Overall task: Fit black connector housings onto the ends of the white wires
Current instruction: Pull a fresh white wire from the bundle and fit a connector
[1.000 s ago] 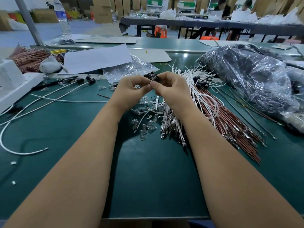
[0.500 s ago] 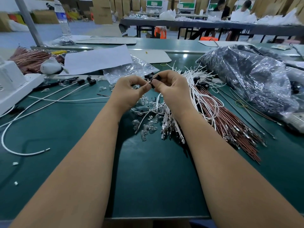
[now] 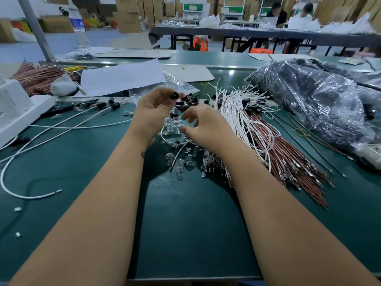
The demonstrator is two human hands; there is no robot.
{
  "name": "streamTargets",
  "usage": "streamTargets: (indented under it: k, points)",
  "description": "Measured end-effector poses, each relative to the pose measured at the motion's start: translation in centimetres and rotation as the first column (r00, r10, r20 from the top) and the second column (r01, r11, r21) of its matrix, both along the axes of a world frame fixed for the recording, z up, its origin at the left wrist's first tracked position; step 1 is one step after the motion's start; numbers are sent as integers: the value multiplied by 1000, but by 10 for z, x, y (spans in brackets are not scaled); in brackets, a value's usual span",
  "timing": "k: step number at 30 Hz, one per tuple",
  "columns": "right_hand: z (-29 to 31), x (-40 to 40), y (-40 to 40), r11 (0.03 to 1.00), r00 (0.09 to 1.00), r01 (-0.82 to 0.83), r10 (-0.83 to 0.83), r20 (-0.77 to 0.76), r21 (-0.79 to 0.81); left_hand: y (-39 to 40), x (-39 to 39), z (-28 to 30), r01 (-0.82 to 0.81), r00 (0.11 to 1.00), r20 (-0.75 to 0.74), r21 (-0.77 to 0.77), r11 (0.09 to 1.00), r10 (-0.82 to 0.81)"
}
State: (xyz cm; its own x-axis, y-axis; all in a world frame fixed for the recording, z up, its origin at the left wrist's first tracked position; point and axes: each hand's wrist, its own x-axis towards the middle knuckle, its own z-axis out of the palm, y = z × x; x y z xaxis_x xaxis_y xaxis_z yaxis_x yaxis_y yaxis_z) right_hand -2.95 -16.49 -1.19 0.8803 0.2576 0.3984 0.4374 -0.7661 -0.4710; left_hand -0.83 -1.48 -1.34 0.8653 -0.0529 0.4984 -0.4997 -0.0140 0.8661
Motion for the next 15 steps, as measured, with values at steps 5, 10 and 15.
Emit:
streamTargets:
  k: [5, 10, 15]
  points:
    - [-2, 1, 3, 967, 1000, 0, -3, -11, -253, 0, 2, 0, 86, 996, -24, -121, 989, -89]
    - [-3, 3, 4, 976, 1000, -7, 2, -23, -218, -1, 3, -2, 108, 992, -51, -167, 980, -117]
    - [1, -3, 5, 987, 997, -9, -3, -71, -163, 1, 2, -1, 23, 990, -135, -147, 989, -43]
